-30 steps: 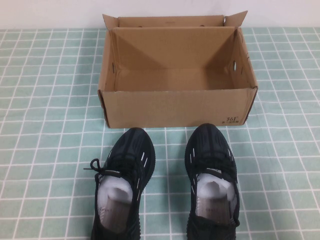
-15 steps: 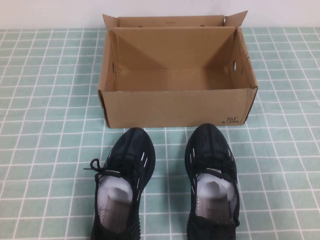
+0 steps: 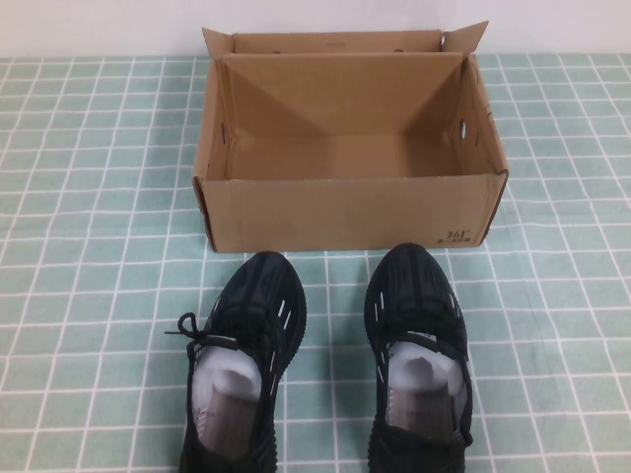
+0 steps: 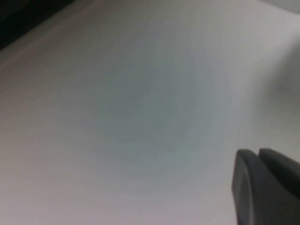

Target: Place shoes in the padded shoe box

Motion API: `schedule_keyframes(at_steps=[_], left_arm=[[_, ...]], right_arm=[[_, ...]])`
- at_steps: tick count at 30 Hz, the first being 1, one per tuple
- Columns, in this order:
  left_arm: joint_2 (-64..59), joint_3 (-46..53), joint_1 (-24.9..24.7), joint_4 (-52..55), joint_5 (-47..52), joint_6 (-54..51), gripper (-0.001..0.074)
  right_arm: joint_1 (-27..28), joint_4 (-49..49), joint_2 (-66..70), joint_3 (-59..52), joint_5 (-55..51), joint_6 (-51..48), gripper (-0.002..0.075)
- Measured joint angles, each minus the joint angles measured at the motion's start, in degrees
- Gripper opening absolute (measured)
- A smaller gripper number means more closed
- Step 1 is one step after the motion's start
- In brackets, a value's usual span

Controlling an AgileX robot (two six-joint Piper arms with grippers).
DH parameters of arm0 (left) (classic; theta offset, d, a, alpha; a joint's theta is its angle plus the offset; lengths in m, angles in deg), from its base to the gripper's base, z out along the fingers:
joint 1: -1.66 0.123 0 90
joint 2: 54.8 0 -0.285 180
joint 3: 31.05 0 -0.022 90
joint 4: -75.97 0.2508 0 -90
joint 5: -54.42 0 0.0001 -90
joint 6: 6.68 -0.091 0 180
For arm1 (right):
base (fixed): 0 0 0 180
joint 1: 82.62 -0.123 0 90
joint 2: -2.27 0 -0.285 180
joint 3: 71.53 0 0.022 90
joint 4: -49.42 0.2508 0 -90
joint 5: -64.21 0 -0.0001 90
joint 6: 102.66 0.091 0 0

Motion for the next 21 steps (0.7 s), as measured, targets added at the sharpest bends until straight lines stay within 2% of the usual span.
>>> schedule_keyframes(at_steps=[5,9,12,15,21], left_arm=[[0.0,0.0,0.0,0.0,0.0,0.0,0.0004],[0.0,0.0,0.0,0.0,0.0,0.0,0.0004],[0.0,0.0,0.0,0.0,0.0,0.0,0.0004],[0.0,0.0,0.0,0.0,0.0,0.0,0.0004],[0.0,0.0,0.0,0.0,0.0,0.0,0.0004]], right_arm=[[0.0,-2.59,7.0,11.91,-23.37,-0.16,-0.0008],[0.0,-6.11,14.92,15.4,-38.34,-4.64,-0.0008],[0.0,-9.67,18.41,15.51,-45.01,-9.78,-0.0008],[-0.25,-9.16,20.4,15.54,-48.77,-11.46,-0.0008],[-5.37,-4.9,25.61,15.76,-55.7,-18.73,-0.0008]])
